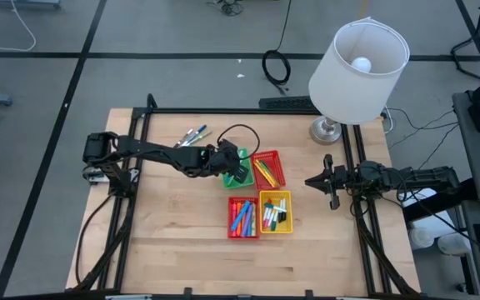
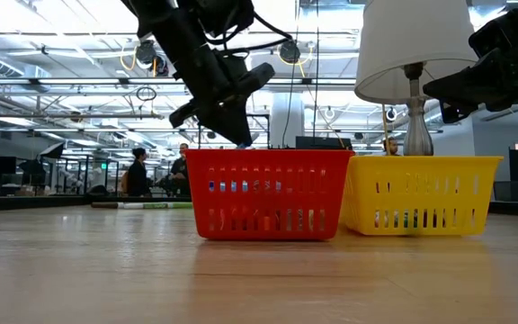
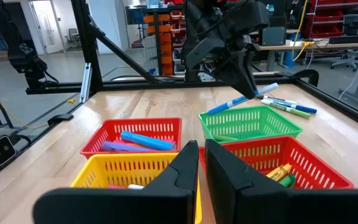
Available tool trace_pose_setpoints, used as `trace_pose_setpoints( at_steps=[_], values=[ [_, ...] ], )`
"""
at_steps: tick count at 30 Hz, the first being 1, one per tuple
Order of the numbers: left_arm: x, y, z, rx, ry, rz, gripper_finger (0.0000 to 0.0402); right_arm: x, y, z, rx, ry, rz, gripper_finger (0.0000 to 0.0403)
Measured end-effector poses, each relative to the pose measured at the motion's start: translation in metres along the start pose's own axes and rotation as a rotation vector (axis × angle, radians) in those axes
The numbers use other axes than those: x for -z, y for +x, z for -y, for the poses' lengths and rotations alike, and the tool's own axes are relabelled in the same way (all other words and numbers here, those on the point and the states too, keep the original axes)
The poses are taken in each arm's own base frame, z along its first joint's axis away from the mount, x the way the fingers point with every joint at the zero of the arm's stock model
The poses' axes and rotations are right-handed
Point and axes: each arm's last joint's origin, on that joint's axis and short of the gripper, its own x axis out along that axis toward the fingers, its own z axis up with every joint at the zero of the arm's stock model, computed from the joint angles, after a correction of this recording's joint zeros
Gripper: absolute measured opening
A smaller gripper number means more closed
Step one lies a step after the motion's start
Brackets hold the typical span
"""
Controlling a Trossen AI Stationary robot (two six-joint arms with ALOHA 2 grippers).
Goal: Pick & Place Markers
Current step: Put the blue marker pen into the green bin, then put the brown marker pen into the green bin
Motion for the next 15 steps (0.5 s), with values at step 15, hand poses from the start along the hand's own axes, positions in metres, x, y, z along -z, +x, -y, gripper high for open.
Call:
trace_pose_setpoints(
  at_steps=[15],
  values=[
    [-0.0037,-0.0007,0.0028,0.025,0.076,0.030,0.0127,0.0000,0.0000,0.0000,0.000,0.000,0.000,0.0018]
  ],
)
